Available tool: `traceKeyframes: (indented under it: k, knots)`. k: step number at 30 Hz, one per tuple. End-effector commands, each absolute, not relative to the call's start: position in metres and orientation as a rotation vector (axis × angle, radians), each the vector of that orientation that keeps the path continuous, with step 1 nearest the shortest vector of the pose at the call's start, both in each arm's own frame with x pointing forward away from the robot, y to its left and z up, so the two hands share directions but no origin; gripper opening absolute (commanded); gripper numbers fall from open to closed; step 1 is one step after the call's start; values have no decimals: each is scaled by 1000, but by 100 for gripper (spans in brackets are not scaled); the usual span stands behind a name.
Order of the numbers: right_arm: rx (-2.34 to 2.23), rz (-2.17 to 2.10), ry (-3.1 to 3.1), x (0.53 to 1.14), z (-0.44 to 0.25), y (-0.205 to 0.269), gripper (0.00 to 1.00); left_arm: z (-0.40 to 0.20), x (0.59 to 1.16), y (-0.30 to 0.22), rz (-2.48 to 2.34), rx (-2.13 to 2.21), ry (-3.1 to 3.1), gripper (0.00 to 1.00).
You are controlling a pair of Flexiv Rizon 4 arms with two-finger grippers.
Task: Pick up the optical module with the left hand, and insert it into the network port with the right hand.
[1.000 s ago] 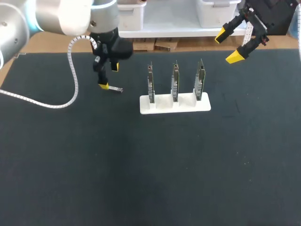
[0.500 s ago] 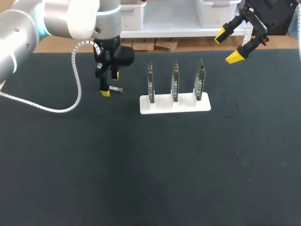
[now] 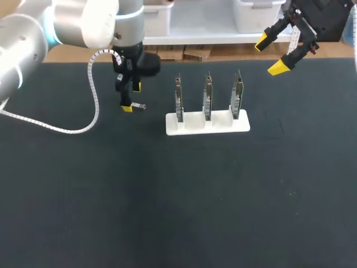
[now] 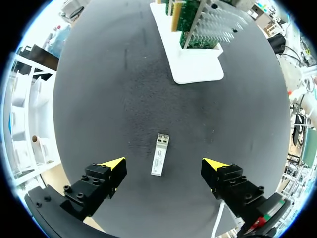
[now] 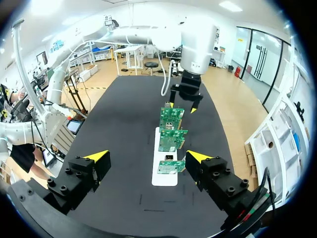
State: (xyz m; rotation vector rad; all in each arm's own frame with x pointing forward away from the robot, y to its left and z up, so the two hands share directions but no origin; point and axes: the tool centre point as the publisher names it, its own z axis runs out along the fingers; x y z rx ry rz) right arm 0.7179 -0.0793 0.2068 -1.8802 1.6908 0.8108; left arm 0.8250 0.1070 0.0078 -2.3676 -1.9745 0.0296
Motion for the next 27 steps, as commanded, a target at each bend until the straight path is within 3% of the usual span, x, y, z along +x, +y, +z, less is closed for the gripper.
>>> traceKeyframes:
  k: [1, 27]
  knots:
    - [-1878, 807, 1693, 716, 207, -79, 100, 7, 819, 112, 18, -2367, -1990, 100]
    - [-1878, 807, 1693, 716, 207, -79, 100, -8, 820, 116, 20, -2329, -2009, 100]
